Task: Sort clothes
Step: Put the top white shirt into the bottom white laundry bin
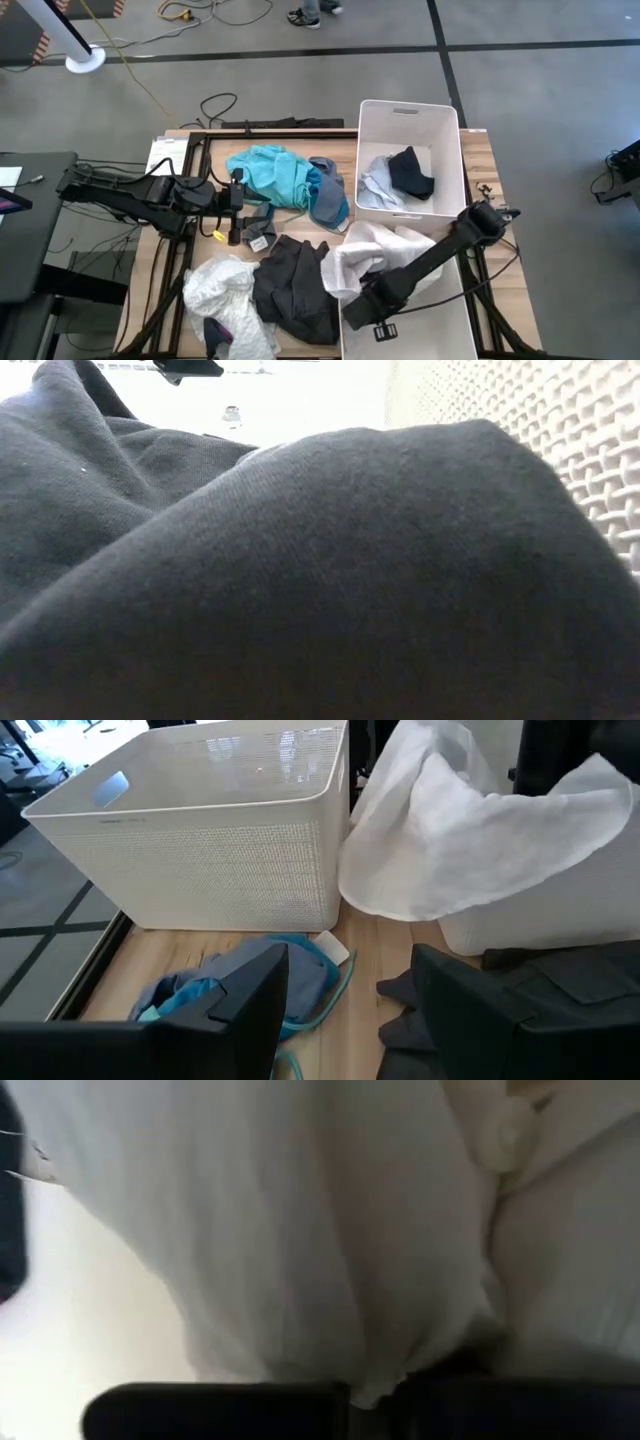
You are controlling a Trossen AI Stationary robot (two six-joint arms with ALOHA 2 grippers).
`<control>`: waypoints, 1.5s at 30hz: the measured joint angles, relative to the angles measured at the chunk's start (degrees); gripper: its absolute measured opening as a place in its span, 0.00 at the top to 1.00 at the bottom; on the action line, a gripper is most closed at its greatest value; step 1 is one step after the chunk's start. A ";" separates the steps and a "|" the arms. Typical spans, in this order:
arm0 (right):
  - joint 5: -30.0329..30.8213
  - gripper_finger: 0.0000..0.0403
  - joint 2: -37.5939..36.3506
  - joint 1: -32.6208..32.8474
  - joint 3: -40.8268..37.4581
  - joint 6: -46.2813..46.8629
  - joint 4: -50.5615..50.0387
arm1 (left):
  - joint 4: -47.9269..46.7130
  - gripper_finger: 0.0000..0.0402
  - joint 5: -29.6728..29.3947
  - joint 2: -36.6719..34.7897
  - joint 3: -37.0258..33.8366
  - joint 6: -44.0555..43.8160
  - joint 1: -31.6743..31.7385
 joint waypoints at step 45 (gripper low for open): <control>13.00 0.54 -22.49 11.16 -0.02 24.20 2.60 | -7.07 0.48 0.37 0.04 -0.37 -0.99 0.00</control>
